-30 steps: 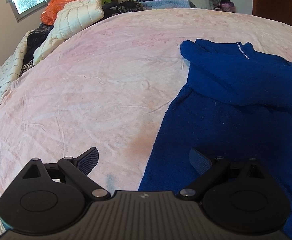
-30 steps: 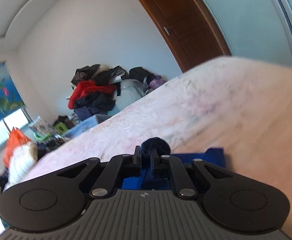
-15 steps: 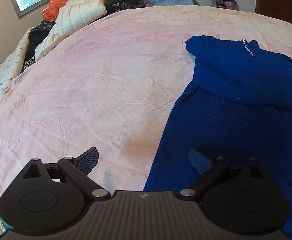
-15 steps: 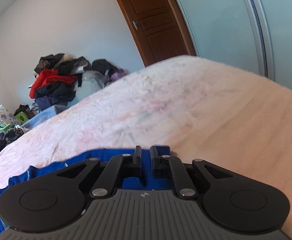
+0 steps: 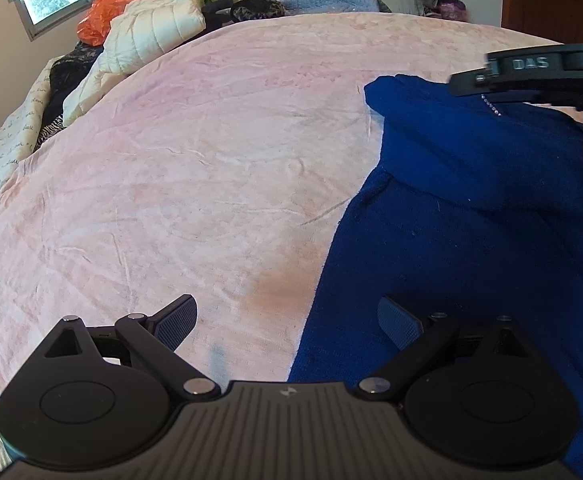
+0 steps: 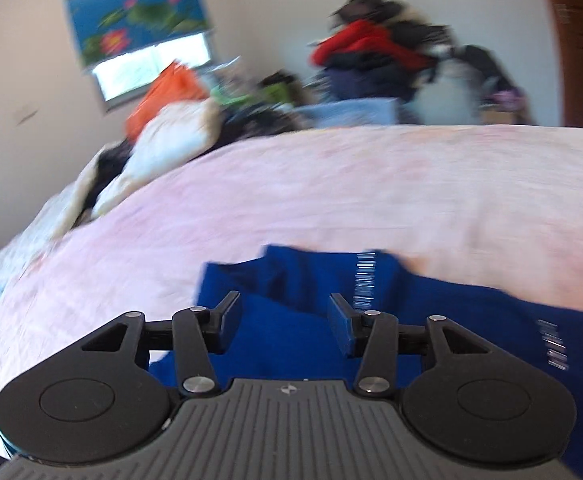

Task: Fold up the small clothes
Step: 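Grasp and straighten the folded edge with the right gripper, then release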

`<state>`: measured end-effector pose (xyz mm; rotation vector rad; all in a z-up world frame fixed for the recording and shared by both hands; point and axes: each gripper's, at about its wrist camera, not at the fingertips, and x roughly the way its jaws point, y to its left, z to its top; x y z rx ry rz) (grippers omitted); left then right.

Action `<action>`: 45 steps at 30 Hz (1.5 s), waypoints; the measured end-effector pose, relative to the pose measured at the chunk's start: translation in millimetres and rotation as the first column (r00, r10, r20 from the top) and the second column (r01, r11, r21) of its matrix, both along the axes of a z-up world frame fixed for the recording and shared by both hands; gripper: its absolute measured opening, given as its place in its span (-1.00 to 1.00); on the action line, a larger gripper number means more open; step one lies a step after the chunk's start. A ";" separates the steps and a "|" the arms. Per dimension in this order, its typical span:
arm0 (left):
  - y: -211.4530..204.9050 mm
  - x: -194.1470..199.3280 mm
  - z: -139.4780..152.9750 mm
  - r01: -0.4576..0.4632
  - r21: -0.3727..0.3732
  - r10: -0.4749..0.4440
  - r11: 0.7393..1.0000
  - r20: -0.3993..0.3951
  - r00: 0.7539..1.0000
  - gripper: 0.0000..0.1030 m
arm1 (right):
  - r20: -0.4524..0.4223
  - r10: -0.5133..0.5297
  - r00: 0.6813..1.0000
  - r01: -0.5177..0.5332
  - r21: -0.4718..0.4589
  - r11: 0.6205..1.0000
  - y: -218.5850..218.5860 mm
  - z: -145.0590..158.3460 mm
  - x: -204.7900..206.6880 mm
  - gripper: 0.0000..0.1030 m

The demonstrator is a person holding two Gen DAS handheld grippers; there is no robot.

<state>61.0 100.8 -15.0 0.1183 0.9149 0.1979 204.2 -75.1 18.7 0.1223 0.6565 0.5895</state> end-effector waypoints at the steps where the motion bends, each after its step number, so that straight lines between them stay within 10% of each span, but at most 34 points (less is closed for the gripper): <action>1: 1.8 0.3 -0.1 -0.001 -0.006 0.001 1.000 0.002 1.000 0.90 | -0.006 0.024 1.000 -0.024 -0.003 1.000 11.5 -1.1 6.2 0.09; 8: -2.9 3.3 -5.3 0.082 -0.081 -0.079 0.993 0.039 0.996 0.90 | -0.048 0.105 0.993 -0.103 0.042 0.994 42.6 -7.7 38.9 0.42; 10: -8.7 6.9 -10.3 0.104 -0.086 -0.101 0.991 0.035 0.994 0.90 | -0.053 0.126 0.991 -0.125 0.011 0.992 48.6 -11.5 44.6 -0.16; 11: -11.2 8.5 -13.0 0.107 -0.084 -0.105 0.991 0.032 0.994 0.90 | -0.049 0.092 0.995 -0.094 -0.053 0.994 50.5 -12.7 47.2 -0.94; 15: -14.9 10.0 -19.0 0.101 -0.070 -0.099 0.992 0.028 0.995 0.90 | 0.013 -0.047 0.999 0.048 -0.171 0.984 47.1 -14.5 45.0 -0.91; 21: -12.7 8.9 -19.1 0.090 -0.066 -0.088 0.994 0.033 0.996 0.90 | 0.042 -0.129 0.991 0.133 -0.097 0.986 15.1 3.0 8.8 0.26; 45: -8.4 -5.6 -29.7 0.064 -0.075 -0.055 0.995 0.123 0.991 1.00 | -0.008 -0.325 0.946 0.323 -0.069 0.944 -118.9 -16.5 -170.3 0.77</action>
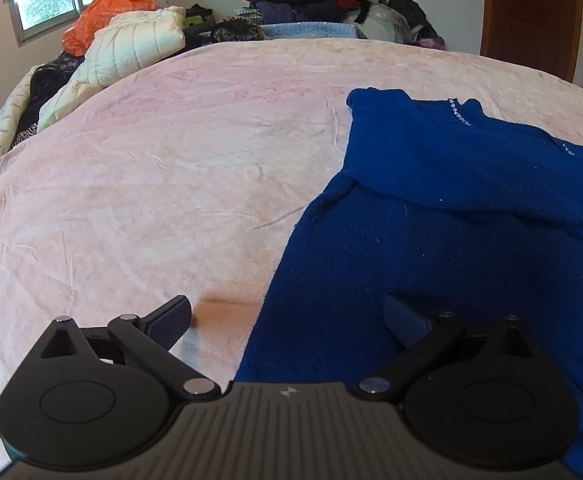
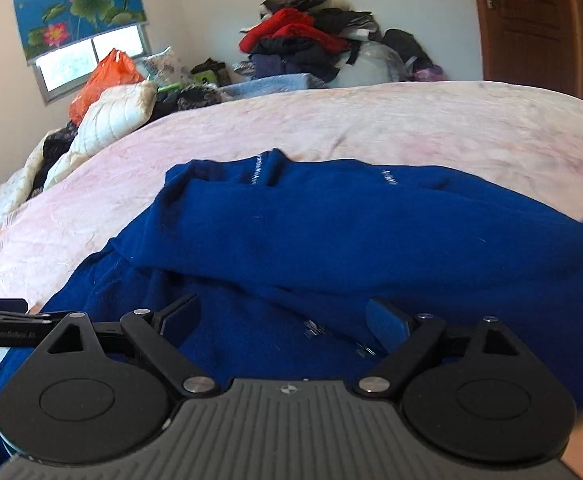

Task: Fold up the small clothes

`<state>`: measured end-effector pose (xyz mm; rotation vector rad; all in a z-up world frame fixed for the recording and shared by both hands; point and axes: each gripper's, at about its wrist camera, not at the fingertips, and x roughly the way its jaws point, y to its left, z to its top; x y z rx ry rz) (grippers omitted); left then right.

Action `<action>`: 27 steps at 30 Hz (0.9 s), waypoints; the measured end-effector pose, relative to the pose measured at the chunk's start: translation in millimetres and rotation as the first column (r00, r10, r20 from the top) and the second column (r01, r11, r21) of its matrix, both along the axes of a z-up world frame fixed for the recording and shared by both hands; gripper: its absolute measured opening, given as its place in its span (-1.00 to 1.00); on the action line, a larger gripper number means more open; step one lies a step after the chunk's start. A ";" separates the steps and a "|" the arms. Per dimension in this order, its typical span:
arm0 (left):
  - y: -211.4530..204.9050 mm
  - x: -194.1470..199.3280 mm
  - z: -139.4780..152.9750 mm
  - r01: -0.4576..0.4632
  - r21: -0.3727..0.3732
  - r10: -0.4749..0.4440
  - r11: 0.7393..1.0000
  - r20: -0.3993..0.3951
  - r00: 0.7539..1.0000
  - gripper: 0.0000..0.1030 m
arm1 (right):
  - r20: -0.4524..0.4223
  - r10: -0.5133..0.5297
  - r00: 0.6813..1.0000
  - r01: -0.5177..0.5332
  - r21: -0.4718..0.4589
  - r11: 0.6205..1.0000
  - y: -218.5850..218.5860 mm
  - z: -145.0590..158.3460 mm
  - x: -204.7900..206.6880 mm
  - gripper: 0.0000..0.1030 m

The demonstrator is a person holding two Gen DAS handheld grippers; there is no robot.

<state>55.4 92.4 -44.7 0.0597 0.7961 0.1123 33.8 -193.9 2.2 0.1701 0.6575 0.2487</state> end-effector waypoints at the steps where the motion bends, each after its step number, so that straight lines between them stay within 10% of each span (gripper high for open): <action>1: 0.0 -1.0 -0.1 0.000 -0.001 0.000 1.000 0.006 1.000 1.00 | 0.010 -0.023 1.000 0.023 0.010 1.000 -9.5 1.0 -8.9 0.77; 7: 1.2 -6.5 -3.7 -0.011 -0.016 0.012 1.000 0.048 0.999 1.00 | 0.055 -0.196 0.979 0.198 -0.053 0.979 -58.7 4.1 -53.5 0.69; 15: -3.8 -12.9 -1.6 0.005 0.024 -0.006 1.000 0.060 0.998 1.00 | 0.048 -0.162 0.986 0.169 -0.278 0.946 -49.1 -6.4 -61.0 0.52; 27: 23.8 -39.8 10.3 0.222 -0.034 -0.221 0.974 0.039 0.974 1.00 | -0.090 -0.077 0.993 0.079 0.021 0.997 -89.4 -6.1 -119.3 0.58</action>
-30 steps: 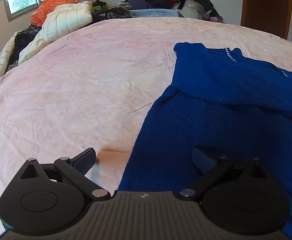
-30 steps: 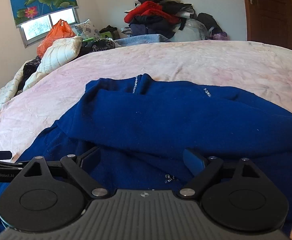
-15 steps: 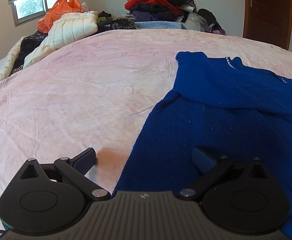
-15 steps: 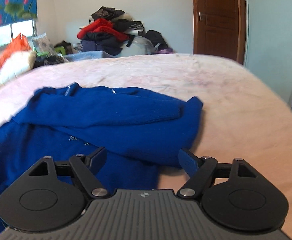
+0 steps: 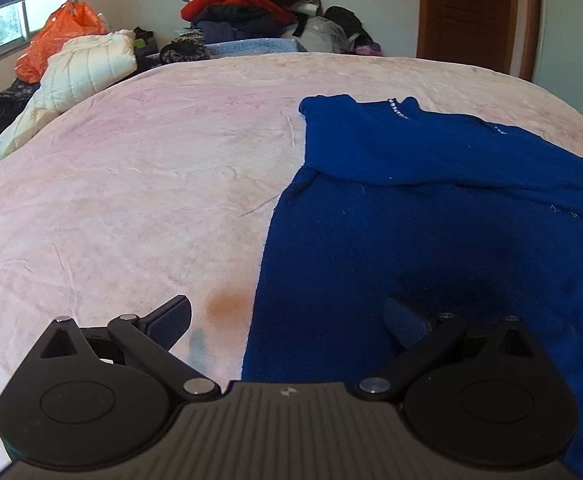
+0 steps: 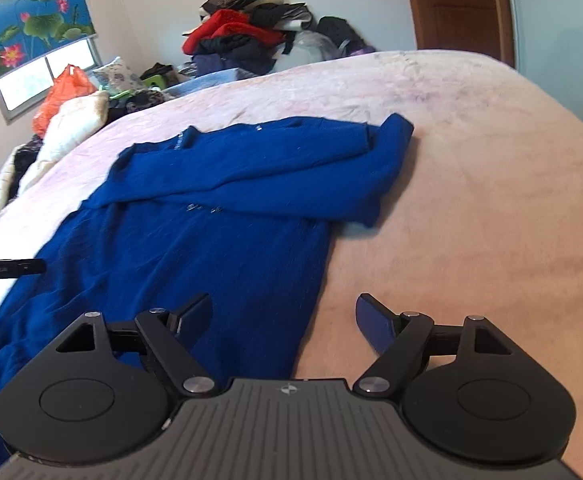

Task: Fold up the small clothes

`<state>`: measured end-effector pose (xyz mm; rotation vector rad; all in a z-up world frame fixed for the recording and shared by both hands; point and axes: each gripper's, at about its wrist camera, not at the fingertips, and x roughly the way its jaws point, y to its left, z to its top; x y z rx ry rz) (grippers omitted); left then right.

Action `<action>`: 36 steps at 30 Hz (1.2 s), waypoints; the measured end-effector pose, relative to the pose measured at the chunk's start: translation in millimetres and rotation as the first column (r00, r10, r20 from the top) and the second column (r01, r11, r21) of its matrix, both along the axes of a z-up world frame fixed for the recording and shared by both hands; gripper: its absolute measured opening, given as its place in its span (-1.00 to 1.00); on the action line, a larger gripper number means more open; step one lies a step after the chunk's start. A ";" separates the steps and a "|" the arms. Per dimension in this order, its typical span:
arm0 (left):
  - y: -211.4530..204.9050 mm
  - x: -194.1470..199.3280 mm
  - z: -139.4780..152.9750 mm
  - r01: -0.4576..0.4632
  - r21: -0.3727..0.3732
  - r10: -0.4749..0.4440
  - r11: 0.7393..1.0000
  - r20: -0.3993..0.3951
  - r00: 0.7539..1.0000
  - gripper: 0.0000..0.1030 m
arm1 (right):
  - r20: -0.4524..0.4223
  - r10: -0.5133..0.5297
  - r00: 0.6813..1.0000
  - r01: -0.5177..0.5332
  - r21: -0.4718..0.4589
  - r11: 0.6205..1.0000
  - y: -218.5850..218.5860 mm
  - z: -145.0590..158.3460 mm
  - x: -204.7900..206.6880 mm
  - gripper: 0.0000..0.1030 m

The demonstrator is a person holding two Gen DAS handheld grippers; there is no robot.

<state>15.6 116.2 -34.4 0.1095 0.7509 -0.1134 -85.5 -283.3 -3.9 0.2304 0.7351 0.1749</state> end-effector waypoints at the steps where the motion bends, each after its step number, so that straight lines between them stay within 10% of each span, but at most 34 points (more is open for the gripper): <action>1: 4.1 -2.8 1.4 0.022 0.004 -0.022 1.000 0.009 1.000 1.00 | -0.008 0.021 1.000 -0.021 0.008 1.000 1.0 1.1 -4.7 0.58; 8: 43.5 -7.0 4.8 0.170 -0.038 -0.170 0.985 0.014 0.985 1.00 | -0.065 0.100 0.993 -0.096 0.063 0.993 3.3 1.6 -26.9 0.50; 11: 43.7 8.2 -8.6 0.216 -0.100 -0.226 0.971 -0.115 0.967 1.00 | -0.063 0.155 0.986 -0.145 0.140 0.979 5.6 -2.1 -25.1 0.24; 17: 21.6 0.5 -7.0 0.330 -0.126 -0.345 0.935 -0.121 0.931 0.82 | -0.050 0.168 0.985 -0.147 0.287 0.947 11.1 -14.8 -11.2 -0.31; 22: 13.1 -6.4 3.4 0.351 -0.155 -0.371 0.923 -0.124 0.920 -0.86 | -0.044 0.135 0.990 -0.122 0.233 0.965 21.8 -14.0 -6.2 -0.81; 30: -19.8 10.0 30.7 0.372 -0.149 -0.372 0.916 0.025 0.928 -0.87 | 0.058 0.058 0.997 -0.062 0.069 0.996 23.2 11.2 28.1 -0.85; 36: -27.6 62.2 19.1 0.226 -0.147 -0.233 0.963 -0.030 0.972 -0.87 | 0.110 0.045 0.993 -0.035 -0.094 0.995 26.2 18.2 75.6 -0.85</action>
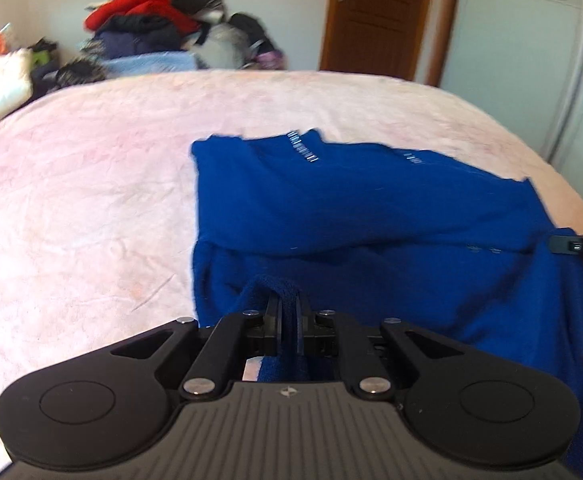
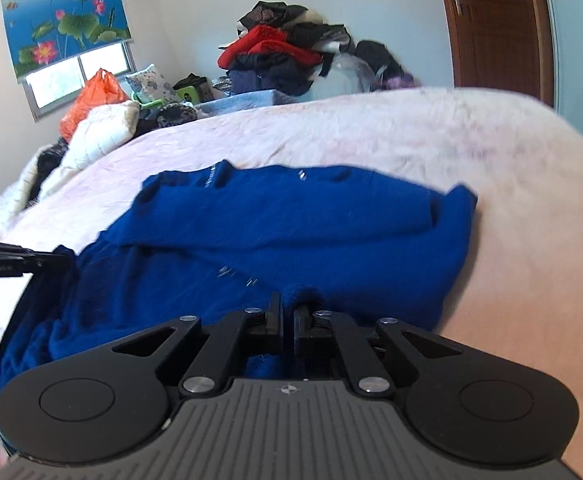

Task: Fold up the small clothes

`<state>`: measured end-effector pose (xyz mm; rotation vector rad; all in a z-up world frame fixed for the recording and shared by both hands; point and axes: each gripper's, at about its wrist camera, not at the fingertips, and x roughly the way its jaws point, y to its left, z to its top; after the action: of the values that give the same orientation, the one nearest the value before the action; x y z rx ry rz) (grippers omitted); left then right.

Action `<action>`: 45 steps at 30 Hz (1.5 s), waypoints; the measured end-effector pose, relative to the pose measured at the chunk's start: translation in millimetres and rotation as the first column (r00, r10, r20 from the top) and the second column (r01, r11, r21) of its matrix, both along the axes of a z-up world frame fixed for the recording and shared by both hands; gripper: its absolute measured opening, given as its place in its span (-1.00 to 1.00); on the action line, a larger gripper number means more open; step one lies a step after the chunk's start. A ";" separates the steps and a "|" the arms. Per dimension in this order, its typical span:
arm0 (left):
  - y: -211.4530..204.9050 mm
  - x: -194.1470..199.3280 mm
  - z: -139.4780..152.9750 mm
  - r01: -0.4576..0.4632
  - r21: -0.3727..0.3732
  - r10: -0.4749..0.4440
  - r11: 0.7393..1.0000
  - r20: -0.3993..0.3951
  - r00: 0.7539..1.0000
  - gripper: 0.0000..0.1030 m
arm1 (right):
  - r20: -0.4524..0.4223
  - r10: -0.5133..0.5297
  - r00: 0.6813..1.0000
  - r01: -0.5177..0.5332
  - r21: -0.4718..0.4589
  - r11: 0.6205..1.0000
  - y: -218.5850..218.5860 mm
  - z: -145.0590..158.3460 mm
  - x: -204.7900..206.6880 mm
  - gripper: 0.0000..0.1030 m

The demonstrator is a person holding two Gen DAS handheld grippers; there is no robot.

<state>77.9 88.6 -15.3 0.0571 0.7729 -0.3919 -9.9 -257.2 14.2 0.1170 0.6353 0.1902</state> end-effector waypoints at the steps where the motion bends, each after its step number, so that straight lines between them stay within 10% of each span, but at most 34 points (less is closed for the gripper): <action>1: 1.5 4.3 -4.1 -0.007 0.000 0.007 1.000 -0.021 1.000 -0.87 | 0.003 -0.018 1.000 0.018 -0.009 1.000 -0.9 -2.3 4.9 -0.85; 6: 21.4 -14.6 -0.9 -0.003 -0.039 0.002 0.999 -0.027 1.000 -0.76 | -0.034 -0.051 0.998 0.052 0.042 0.998 -8.5 -12.2 -3.5 -0.30; 12: 53.1 -53.5 0.9 -0.027 -0.072 0.024 0.997 -0.036 0.999 0.36 | -0.072 -0.075 0.995 0.078 0.037 0.996 -27.2 -8.3 -55.6 0.06; 18: 65.8 -91.7 -2.4 0.038 -0.088 -0.047 0.995 -0.107 0.993 0.36 | -0.060 -0.289 0.956 0.262 -0.272 0.926 -54.6 19.5 -116.0 0.11; 21: 67.8 -104.4 -11.3 0.083 -0.148 -0.111 0.986 -0.194 0.975 0.36 | -0.151 -0.147 0.978 0.158 0.063 0.985 -69.9 28.4 -130.6 0.12; 24: 65.5 -118.1 -18.6 0.117 -0.171 -0.149 0.978 -0.187 0.971 0.36 | -0.214 0.014 0.977 0.059 0.328 0.943 -59.9 10.1 -130.1 0.13; 38: 44.3 -116.7 -22.7 0.157 -0.263 -0.207 0.952 -0.175 0.963 0.28 | -0.237 0.177 0.955 -0.017 0.555 0.831 -6.3 -40.4 -109.8 0.05; 45: 41.3 -120.2 -21.7 0.141 -0.207 -0.179 0.968 -0.178 0.968 -0.69 | -0.234 0.174 0.957 -0.038 0.490 0.871 7.7 -39.1 -108.3 -0.68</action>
<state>-42.4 129.9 -37.0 -0.1031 0.9241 -0.6326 -118.2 -249.5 -24.9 0.6006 0.8602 0.4457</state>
